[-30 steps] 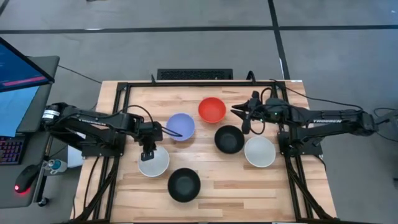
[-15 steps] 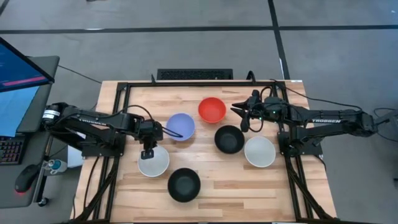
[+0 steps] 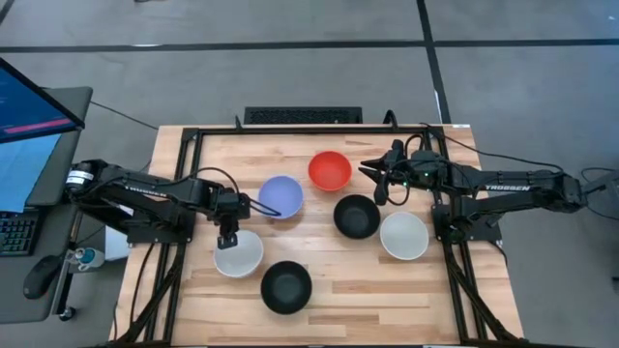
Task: Nest bowls inside each other
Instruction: Stack the left white bowl on top of the purple bowl
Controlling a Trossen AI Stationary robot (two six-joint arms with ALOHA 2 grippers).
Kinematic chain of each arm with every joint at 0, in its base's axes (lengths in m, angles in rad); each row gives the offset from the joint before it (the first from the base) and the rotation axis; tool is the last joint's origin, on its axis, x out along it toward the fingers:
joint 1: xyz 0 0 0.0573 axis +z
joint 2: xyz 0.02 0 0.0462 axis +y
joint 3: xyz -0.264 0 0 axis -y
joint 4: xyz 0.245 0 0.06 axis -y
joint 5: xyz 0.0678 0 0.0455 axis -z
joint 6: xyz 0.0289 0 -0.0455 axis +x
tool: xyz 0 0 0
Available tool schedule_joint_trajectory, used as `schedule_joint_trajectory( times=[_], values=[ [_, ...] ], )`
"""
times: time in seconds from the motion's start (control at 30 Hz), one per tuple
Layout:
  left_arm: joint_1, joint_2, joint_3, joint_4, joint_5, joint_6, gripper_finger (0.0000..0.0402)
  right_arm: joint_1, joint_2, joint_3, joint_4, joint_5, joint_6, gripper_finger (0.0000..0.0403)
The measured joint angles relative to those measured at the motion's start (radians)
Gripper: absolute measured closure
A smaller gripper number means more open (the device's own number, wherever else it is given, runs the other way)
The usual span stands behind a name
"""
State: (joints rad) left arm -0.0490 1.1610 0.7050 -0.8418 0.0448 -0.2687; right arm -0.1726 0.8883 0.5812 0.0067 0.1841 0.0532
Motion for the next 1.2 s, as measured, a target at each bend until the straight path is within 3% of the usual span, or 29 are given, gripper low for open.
schedule_joint_trajectory(
  times=[0.47, 0.9, 1.2],
  values=[
    [-0.001, -0.003, 0.0, 0.082, 0.192, -0.085, 0.0301, 0.0, 0.0, 0.0, 0.0, 0.0, 0.0, 0.0294],
    [-0.006, -0.003, 0.034, 0.036, 0.247, -0.039, 0.0301, 0.0, 0.0, -0.001, 0.0, 0.0, 0.0, 0.0294],
    [-0.084, -0.003, 0.036, -0.032, 0.198, -0.037, 0.0301, 0.0, 0.0, -0.001, 0.0, 0.0, 0.0, 0.0294]
  ],
)
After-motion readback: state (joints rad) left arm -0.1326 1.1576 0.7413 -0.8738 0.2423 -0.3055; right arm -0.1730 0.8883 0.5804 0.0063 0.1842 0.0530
